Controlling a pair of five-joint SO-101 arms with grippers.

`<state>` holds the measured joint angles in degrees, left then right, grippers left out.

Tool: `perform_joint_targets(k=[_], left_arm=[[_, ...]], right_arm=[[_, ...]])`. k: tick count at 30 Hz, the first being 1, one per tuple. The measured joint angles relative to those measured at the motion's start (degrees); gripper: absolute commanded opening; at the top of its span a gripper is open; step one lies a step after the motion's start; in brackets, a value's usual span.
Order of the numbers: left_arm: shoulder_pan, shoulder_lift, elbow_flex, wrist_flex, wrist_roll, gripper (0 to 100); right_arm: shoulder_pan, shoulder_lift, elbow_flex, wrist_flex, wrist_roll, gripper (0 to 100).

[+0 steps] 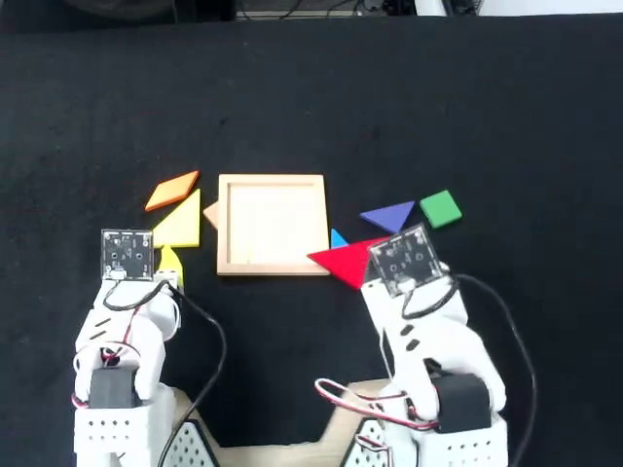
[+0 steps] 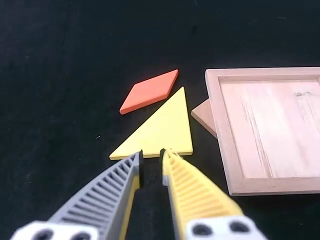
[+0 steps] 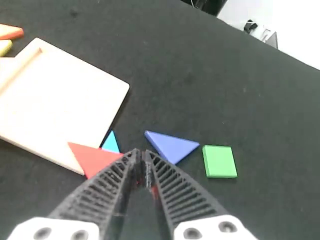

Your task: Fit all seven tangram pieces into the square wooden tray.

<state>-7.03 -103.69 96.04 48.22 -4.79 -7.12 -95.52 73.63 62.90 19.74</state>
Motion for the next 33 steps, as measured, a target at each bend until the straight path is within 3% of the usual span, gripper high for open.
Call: perform_joint_targets(k=[8,14,21,27,33], left_arm=[[0.0,0.0,0.0,0.0,0.0,10],[0.0,0.0,0.0,0.0,0.0,10],[-0.18,0.7,0.0,0.0,0.88,10],[-3.6,8.35,0.18,-4.48,1.23,10],[-3.87,23.21,-1.93,-11.96,1.23,10]], right_arm=[[0.97,22.24,-5.45,-1.41,0.0,1.3],[-1.32,33.67,-10.9,-0.35,2.99,20.6],[-7.21,45.19,-14.07,0.79,9.58,19.9],[-12.31,51.87,-7.82,-10.11,17.41,21.8],[-12.4,52.48,-2.73,-18.73,24.62,24.4]])
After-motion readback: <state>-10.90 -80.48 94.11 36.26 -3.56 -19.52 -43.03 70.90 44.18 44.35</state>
